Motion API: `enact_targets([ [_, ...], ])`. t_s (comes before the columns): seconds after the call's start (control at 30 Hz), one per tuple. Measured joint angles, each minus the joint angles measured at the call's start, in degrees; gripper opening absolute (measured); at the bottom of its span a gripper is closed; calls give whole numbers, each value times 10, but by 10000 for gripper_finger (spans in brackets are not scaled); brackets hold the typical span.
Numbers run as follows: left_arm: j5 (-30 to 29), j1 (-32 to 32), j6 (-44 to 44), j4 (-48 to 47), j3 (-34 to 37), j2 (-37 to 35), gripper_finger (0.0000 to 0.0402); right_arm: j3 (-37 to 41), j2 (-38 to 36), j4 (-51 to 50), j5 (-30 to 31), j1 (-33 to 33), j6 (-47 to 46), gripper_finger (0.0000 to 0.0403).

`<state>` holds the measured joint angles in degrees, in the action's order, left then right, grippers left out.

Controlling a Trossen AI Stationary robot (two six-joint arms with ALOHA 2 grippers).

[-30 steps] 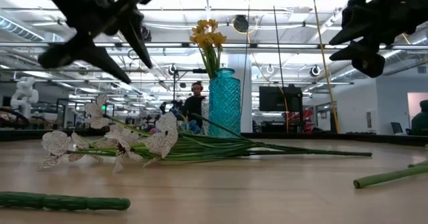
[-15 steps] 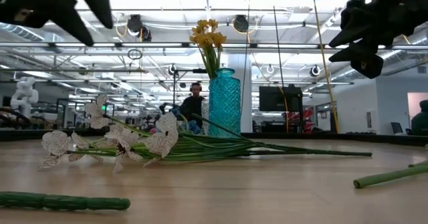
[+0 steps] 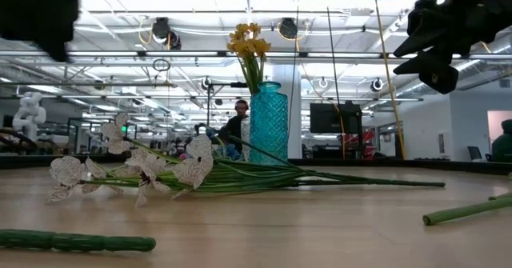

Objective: Sort flowers into vase by color
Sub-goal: Put the red flowers into the blue vase

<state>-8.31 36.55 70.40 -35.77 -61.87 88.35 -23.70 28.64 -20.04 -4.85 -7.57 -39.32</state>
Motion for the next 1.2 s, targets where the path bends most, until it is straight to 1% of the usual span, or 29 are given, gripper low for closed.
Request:
enact_targets([
  [0.1,54,7,-63,19,0,22,150,0,0,0,0,0,-5,143],
  [0.23,104,14,-105,16,-4,56,150,0,0,0,0,0,-7,143],
  [0.3,125,19,-120,-1,-15,73,150,0,0,0,0,0,-13,143],
  [0.47,133,33,-128,-61,-40,111,150,0,0,0,0,0,-15,143],
  [0.5,134,37,-129,-59,-40,119,150,0,0,0,0,0,-16,143],
  [0.67,177,57,-174,-42,-41,159,150,0,1,0,4,0,-19,143],
  [0.87,182,79,-186,-48,-46,218,147,0,2,1,4,0,-26,143],
  [0.93,199,80,-184,-54,-48,226,132,0,2,1,4,0,-30,143],
  [0.97,208,79,-184,-59,-48,227,119,0,2,0,4,0,-31,143],
  [1.03,228,77,-184,-78,-49,226,78,0,2,1,4,0,-35,143],
  [1.1,245,71,-182,-116,-56,218,28,0,2,4,3,0,-40,143],
  [1.13,246,67,-174,-134,-61,212,17,0,2,8,2,0,-42,143],
  [1.2,235,57,-154,-179,-67,192,15,0,2,15,0,1,-45,143],
])
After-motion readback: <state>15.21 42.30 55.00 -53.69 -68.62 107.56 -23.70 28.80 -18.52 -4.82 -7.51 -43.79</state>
